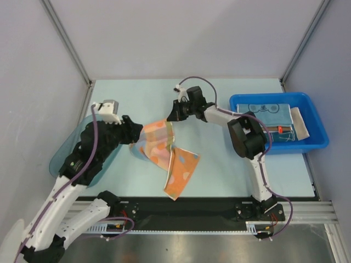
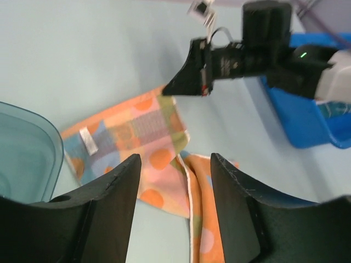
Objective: Fold and stack the towels
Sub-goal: Flatten out the crumpled towel
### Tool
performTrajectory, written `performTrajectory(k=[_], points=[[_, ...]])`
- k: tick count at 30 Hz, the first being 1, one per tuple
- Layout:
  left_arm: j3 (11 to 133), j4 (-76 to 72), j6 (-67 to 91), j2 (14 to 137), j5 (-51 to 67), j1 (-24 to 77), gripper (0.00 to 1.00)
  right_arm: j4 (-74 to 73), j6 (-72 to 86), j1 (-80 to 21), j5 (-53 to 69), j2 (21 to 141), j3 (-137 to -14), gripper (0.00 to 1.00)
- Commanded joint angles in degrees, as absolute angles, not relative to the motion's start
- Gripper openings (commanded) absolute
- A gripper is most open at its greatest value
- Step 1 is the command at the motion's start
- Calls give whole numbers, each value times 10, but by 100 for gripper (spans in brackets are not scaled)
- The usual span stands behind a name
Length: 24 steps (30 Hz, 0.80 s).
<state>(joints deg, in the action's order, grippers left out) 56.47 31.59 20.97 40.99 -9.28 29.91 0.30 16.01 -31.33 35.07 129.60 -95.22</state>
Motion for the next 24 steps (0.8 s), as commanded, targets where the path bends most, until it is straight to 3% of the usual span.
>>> performTrajectory(k=[1, 6, 9, 18, 24], points=[[605, 313, 188, 468, -47, 295, 60, -92, 130, -283, 321, 1243, -931, 0], [635, 317, 147, 580, -43, 262, 61, -152, 92, -246, 321, 1228, -913, 0], [678, 327, 129, 676, 21, 207, 61, -175, 77, -222, 315, 1223, -906, 0], [911, 419, 55, 1029, 63, 160, 56, -185, 46, -202, 330, 1210, -889, 0], [1032, 472, 21, 1183, 84, 156, 50, -169, 47, -191, 334, 1193, -872, 0]])
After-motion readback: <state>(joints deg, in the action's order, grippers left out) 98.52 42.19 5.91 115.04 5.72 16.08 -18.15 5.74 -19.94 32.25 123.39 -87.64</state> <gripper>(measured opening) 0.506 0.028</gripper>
